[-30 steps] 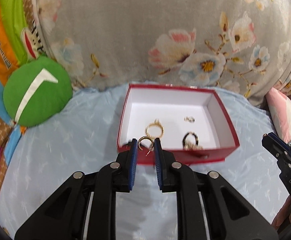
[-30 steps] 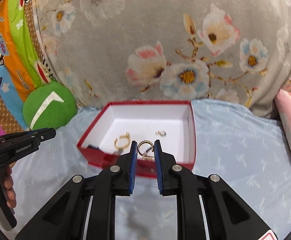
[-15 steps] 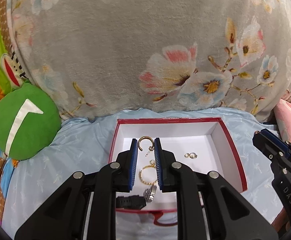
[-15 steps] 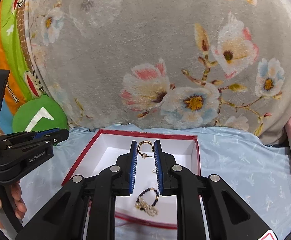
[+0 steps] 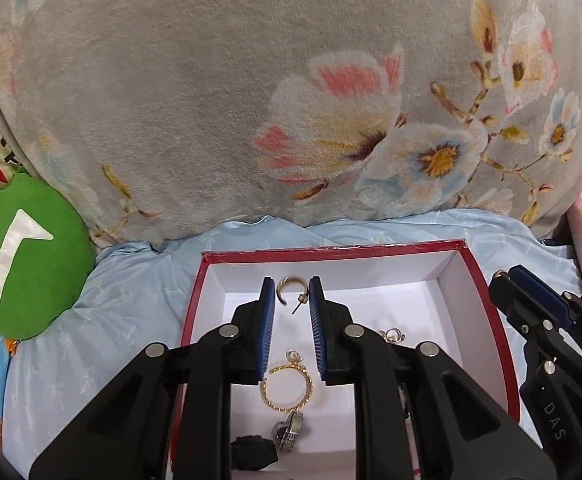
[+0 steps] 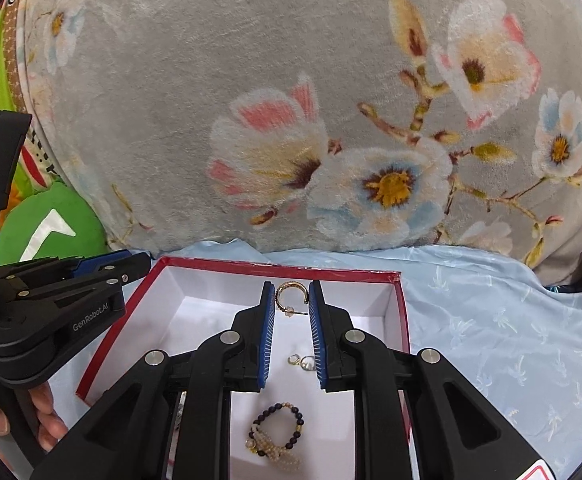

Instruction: Organize jewelry

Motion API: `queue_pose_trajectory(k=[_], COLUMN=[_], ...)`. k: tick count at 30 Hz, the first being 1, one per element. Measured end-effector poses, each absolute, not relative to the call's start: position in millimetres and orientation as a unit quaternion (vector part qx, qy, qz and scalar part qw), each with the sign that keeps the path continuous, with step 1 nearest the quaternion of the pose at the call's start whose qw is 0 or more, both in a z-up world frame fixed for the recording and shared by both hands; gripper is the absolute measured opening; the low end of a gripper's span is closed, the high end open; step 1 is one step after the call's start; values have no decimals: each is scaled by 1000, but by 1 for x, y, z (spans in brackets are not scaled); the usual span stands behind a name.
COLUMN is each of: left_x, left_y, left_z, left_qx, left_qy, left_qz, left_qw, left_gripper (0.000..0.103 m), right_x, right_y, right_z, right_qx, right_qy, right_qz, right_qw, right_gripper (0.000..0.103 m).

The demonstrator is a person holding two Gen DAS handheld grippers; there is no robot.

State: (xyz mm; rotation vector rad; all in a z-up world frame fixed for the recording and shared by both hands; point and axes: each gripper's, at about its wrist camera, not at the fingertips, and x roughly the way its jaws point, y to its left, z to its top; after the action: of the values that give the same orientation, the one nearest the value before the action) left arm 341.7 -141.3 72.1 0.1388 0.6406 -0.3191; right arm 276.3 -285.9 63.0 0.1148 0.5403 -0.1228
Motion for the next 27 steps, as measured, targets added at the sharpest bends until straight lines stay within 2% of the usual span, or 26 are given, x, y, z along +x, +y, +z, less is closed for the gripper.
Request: queue_pose_trajectory(k=[1, 2, 3, 19, 27], left_x=[345, 347, 347, 341, 316], left_y=[-142, -141, -140, -128, -98], left_z=[70, 69, 69, 63, 66], left_qx=[66, 61, 54, 60, 51], left_qy=[312, 311, 305, 317, 322], left_qz=[-147, -138, -134, -127, -115], left_qw=[936, 938, 941, 938, 938], left_gripper=[40, 68, 76, 78, 82], right_x=[279, 279, 278, 258, 231], right_y=[-287, -288, -290, -290, -273], right_z=[61, 60, 59, 55, 56], right_qx=[57, 58, 60, 71, 64], right_qy=[267, 264, 258, 258, 264], right_qz=[-63, -67, -76, -80, -83], right_qw=[960, 960, 961, 960, 959], right_gripper=[41, 58, 62, 68, 78])
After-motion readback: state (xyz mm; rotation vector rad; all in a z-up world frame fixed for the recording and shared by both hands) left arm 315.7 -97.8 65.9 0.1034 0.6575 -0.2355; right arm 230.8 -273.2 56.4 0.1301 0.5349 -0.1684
